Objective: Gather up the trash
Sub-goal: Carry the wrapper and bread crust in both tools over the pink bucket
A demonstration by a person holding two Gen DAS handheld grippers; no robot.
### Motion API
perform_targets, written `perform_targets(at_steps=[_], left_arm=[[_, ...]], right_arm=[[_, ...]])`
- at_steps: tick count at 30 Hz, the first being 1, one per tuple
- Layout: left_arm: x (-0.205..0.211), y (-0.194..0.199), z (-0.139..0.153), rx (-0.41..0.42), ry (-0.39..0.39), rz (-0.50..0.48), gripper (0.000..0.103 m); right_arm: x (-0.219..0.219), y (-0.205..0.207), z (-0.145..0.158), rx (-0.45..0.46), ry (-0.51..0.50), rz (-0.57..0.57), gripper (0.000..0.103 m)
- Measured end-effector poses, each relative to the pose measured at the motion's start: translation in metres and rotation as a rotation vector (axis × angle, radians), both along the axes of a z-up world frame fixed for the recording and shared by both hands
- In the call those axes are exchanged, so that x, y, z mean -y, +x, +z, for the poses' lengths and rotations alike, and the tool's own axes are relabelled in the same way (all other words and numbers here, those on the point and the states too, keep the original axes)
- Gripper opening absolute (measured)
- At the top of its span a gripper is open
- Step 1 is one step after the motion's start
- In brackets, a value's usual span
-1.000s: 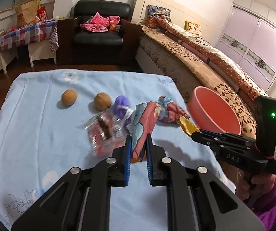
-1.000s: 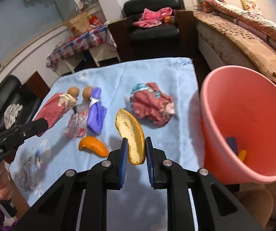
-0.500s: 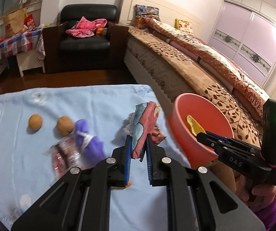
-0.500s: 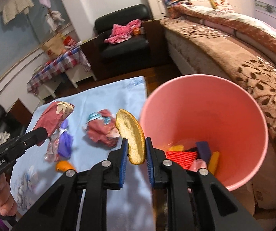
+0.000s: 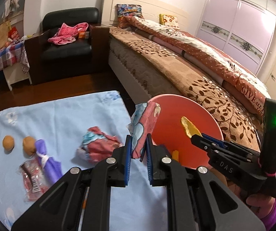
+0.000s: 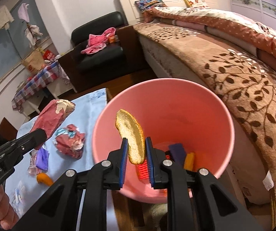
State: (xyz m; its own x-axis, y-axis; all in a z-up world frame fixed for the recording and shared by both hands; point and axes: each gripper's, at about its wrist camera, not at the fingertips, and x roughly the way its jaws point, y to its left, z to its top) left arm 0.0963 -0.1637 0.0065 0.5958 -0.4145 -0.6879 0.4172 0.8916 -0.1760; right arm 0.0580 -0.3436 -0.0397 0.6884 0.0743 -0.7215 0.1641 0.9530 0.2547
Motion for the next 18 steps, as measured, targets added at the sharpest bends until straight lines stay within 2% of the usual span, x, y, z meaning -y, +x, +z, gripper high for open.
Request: perform_targets(at_steps=[18], left_arm=[[0.069, 0.011, -0.024, -0.028, 0.087, -0.066, 0.014]], right_arm=[[0.034, -0.003, -0.015, -0.02, 0.026, -0.079, 0.018]])
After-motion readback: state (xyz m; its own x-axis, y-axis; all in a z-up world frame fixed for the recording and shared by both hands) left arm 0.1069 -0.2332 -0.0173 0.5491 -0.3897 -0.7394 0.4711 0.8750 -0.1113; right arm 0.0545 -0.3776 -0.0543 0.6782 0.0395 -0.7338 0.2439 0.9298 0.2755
